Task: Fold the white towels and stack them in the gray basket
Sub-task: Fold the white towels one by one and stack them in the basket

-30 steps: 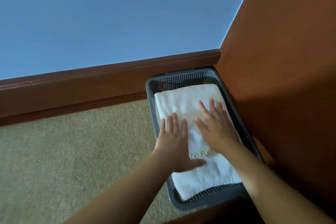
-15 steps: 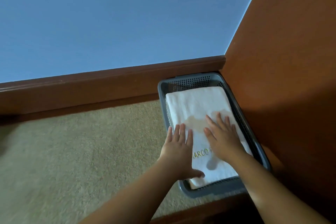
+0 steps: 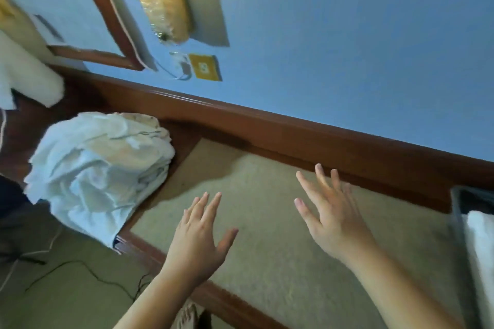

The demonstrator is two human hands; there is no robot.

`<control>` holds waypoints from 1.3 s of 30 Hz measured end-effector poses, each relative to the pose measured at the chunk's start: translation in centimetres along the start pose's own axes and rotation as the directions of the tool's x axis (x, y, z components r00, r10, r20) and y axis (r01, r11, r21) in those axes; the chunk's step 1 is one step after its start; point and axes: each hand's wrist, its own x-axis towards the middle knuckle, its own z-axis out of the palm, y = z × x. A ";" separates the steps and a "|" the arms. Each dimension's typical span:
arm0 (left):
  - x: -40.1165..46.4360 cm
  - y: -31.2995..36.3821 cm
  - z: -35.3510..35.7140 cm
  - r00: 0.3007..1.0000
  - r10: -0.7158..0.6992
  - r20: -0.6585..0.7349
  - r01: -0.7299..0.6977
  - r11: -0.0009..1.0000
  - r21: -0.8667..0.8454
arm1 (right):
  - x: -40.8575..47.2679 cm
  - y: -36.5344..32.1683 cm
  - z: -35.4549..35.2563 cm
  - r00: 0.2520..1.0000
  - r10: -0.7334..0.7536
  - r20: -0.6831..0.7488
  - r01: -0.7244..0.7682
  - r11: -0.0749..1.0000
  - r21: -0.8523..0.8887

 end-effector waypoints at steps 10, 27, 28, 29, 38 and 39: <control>2.3 -26.8 -10.8 0.929 -0.346 -0.129 0.320 0.929 -0.186 | 16.9 -29.0 11.3 0.941 -0.265 0.211 0.284 0.956 -0.067; 18.7 -47.9 -19.0 0.943 -0.279 -0.180 0.258 0.957 -0.131 | 33.6 -51.1 22.2 0.992 -0.096 0.084 0.110 0.977 -0.182; 19.5 -48.1 -18.8 0.948 -0.274 -0.164 0.256 0.959 -0.120 | 34.2 -51.5 22.1 0.988 -0.119 0.101 0.137 0.971 -0.198; 20.1 -48.3 -18.5 0.952 -0.264 -0.153 0.250 0.962 -0.107 | 34.8 -51.9 22.1 0.982 -0.149 0.117 0.172 0.962 -0.214; 20.8 -50.6 -18.8 0.906 -0.020 -0.424 0.012 1.000 -0.022 | 36.4 -54.1 23.9 0.914 -0.395 0.089 0.404 0.871 -0.280; 20.7 -50.1 -19.7 0.889 0.008 -0.458 -0.020 1.000 -0.022 | 36.3 -54.4 23.7 0.914 -0.401 0.058 0.403 0.883 -0.241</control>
